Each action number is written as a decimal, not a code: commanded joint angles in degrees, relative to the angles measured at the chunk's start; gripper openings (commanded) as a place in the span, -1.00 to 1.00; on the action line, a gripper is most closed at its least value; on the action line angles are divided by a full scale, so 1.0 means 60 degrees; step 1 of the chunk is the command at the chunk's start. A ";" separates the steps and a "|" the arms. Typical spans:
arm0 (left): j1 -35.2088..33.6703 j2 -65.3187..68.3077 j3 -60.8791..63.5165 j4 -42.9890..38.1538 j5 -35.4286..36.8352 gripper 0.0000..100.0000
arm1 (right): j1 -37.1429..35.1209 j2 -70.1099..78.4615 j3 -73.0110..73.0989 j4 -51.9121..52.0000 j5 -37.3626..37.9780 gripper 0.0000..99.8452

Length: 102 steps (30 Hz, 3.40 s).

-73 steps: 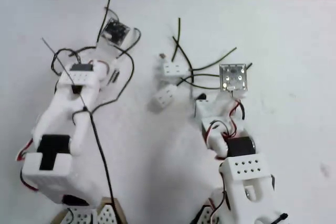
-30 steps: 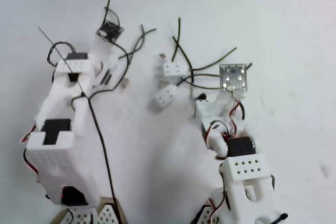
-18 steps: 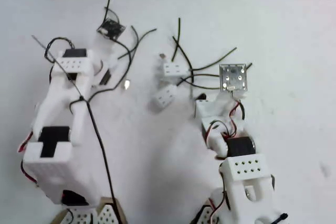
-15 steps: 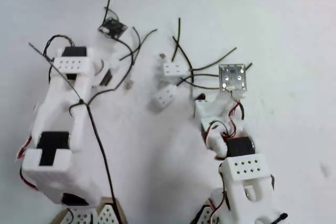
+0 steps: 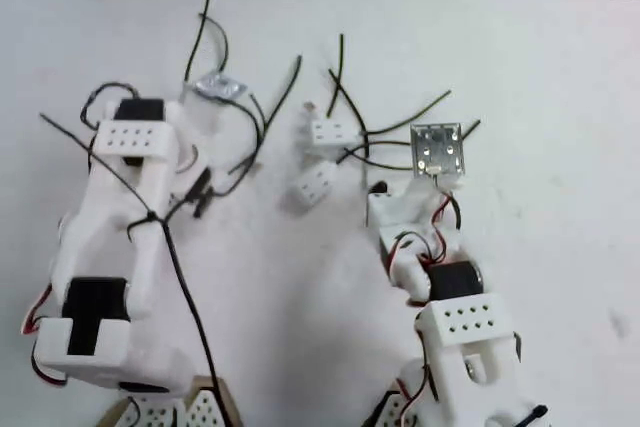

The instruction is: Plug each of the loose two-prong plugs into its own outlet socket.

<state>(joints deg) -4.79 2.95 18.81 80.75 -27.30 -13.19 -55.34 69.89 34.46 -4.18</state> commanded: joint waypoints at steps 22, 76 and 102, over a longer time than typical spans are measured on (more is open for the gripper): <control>-0.2440 -0.0462 0.0527 -0.3473 -0.0630 -0.35 | -0.0066 0.0022 -0.0044 -0.0183 0.0000 -0.53; -0.1560 -0.0447 -0.1670 -0.1260 -0.3560 -0.35 | -0.0330 0.0037 -0.0029 -0.0183 0.0015 -0.53; -0.1062 -0.0476 0.1363 -0.4176 -0.4557 -0.23 | -0.0359 0.0037 -0.0029 -0.0183 0.0015 -0.53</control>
<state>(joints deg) -8.66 2.86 29.19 56.22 -56.22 -15.03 -55.34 69.98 34.46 -4.18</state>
